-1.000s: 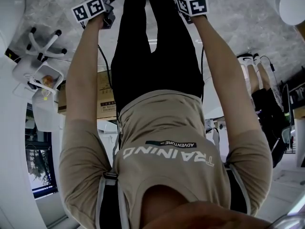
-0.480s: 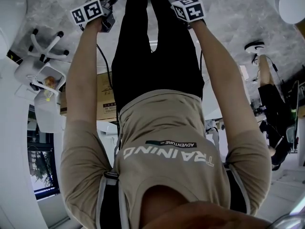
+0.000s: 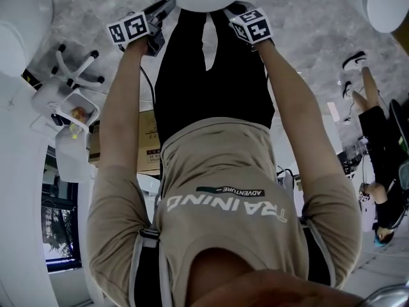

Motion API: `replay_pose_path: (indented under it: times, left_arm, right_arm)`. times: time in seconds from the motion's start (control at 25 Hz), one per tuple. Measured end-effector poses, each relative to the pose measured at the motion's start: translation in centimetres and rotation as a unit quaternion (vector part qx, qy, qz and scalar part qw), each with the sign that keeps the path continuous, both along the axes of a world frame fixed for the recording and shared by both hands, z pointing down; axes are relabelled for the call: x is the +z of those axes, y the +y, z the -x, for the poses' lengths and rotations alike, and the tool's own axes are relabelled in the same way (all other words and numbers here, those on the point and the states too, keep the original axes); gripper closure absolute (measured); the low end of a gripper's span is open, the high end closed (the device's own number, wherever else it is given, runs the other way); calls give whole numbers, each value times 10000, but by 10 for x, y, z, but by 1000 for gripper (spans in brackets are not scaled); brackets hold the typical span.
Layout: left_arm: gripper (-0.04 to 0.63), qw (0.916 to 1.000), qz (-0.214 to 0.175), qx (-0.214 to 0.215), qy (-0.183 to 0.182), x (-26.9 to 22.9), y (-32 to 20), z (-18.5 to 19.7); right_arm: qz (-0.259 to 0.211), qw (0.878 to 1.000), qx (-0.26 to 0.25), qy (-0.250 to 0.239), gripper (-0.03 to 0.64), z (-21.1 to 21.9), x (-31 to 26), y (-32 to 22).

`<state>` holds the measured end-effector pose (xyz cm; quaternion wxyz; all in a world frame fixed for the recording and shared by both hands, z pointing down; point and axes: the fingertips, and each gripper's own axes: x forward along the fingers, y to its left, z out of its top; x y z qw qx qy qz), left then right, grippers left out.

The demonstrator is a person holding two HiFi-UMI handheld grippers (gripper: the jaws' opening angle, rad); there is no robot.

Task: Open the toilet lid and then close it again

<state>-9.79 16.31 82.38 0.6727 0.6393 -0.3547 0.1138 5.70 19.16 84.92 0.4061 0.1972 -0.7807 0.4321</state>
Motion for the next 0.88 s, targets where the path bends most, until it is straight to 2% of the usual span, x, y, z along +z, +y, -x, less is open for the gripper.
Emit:
replay_pose_path:
  times: [0.16, 0.4, 0.64, 0.88]
  left_arm:
    - [480, 9999, -76, -81, 56, -33, -15, -3]
    - [468, 9998, -102, 90, 113, -71, -26, -9]
    - [462, 9996, -112, -60, 265, -109, -34, -15]
    - [454, 9986, -154, 10, 504, -128, -52, -17]
  right_arm:
    - [-270, 9996, 88, -82, 607, -2, -38, -18]
    - [-556, 9981, -274, -21, 607, -7, -83, -31]
    - [-675, 9977, -13, 2, 607, -12, -124, -40]
    - [-938, 9954, -159, 98, 607, -13, -144, -58]
